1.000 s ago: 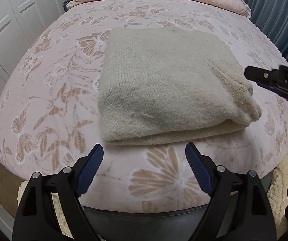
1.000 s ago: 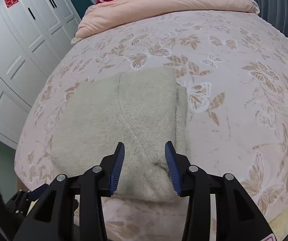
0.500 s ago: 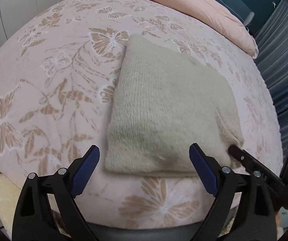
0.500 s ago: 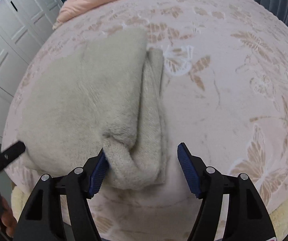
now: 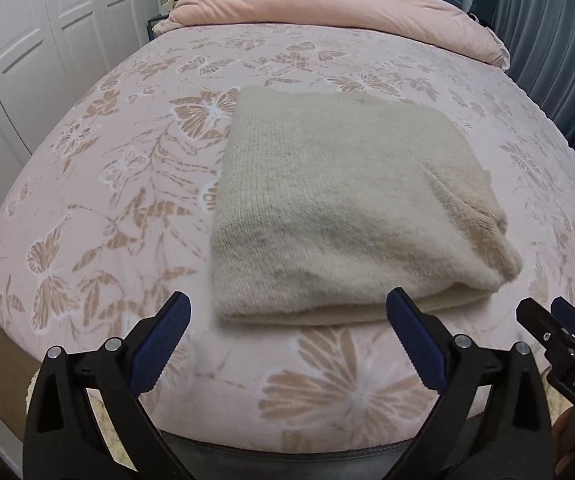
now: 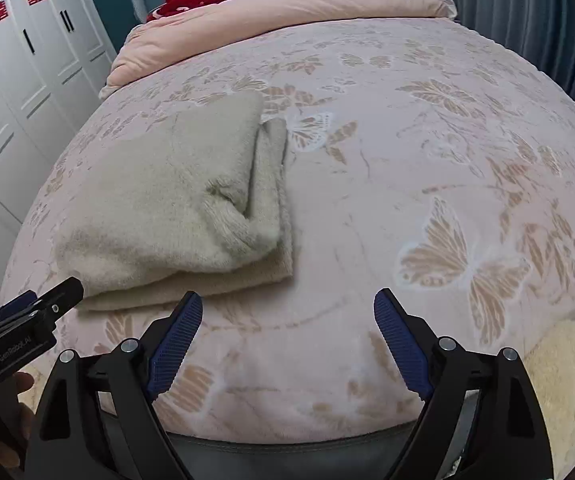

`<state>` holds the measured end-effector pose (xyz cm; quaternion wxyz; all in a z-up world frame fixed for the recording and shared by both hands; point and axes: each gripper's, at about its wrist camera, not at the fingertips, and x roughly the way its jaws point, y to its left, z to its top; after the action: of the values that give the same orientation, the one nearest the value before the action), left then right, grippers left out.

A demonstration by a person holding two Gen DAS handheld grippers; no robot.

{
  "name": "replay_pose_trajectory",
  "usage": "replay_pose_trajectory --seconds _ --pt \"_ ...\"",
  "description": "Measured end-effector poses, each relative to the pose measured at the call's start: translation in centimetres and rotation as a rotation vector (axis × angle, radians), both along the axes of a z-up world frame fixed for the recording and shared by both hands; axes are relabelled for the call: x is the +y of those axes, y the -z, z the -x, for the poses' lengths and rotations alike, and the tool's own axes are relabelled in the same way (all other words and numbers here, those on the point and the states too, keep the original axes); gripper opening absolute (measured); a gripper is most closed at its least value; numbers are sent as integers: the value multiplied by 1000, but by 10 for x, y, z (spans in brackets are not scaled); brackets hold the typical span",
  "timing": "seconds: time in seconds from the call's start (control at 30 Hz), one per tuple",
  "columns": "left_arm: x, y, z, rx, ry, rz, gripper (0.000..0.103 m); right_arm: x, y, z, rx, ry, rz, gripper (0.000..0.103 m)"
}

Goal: Fold small clothes

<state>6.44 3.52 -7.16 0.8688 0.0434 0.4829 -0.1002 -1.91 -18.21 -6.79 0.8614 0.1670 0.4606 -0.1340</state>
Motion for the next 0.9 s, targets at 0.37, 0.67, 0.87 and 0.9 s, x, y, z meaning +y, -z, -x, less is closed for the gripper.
replay_pose_trajectory --seconds 0.37,0.67,0.87,0.9 --pt "-23 10 41 -50 -2 -79 96 30 5 19 8 -55 71 86" --pt "-19 1 55 -64 -41 -84 96 31 -2 31 -1 -39 41 86" --pt "-19 -6 63 -81 -62 -91 96 34 -10 39 -22 -40 74 86" --pt "-19 -7 64 -84 -66 -94 95 35 -11 40 -25 -41 78 86"
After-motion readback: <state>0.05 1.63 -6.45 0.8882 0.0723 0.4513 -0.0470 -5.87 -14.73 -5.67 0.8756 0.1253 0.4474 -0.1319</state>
